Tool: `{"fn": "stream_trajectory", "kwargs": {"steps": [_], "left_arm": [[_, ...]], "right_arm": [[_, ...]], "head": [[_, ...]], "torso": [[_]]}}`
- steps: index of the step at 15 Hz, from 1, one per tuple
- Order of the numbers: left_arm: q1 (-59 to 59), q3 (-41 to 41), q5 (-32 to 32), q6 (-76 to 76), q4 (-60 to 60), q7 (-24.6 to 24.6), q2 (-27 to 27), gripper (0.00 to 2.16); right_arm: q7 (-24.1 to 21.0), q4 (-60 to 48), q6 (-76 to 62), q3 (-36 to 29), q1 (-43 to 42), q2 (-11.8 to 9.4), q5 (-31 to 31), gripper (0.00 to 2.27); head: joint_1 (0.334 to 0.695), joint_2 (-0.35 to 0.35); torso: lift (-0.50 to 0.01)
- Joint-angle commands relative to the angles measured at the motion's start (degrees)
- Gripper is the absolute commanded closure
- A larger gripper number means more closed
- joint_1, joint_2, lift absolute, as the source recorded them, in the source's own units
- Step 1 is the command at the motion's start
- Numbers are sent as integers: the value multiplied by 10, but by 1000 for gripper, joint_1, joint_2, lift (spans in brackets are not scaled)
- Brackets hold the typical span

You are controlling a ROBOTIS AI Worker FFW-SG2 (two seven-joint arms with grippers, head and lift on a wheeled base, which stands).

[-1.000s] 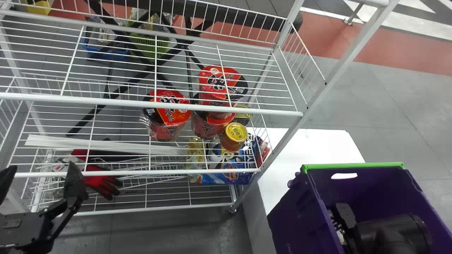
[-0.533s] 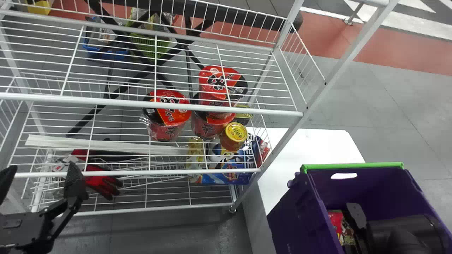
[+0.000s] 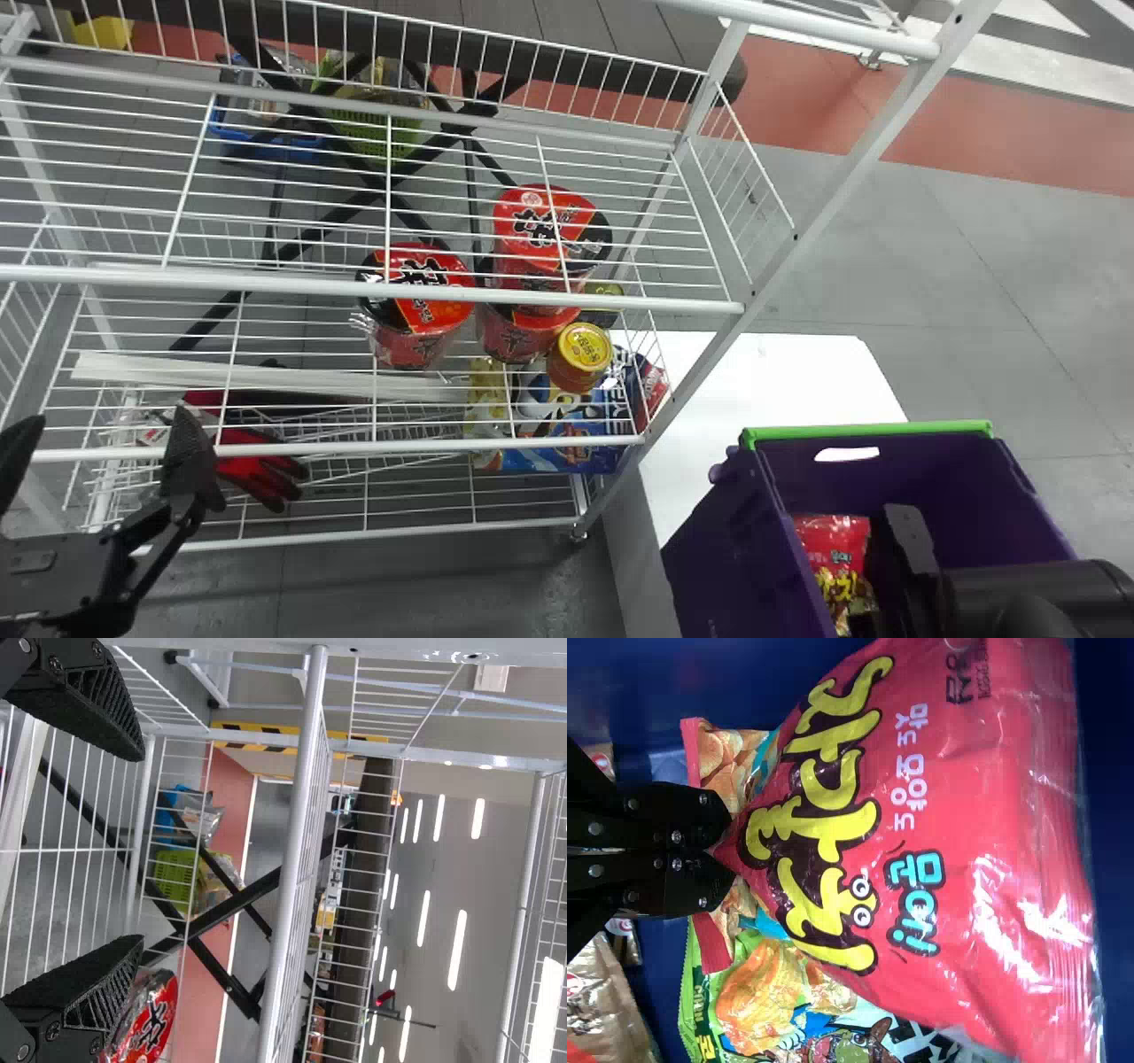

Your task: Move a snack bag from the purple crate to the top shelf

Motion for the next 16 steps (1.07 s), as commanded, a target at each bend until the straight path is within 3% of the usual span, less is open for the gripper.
{"fn": "stream_trajectory", "kwargs": {"steps": [1, 16], "left_arm": [[0, 0, 0, 0, -1, 1, 0, 83], [0, 0, 0, 0, 1, 0, 1, 83]], "right_arm": [[3, -1, 0, -2, 1, 0, -6, 1953], [2, -1, -11, -36, 16, 2, -12, 1949]], "head": [[695, -350], [695, -350]], "torso": [[-404], [-344]]}}
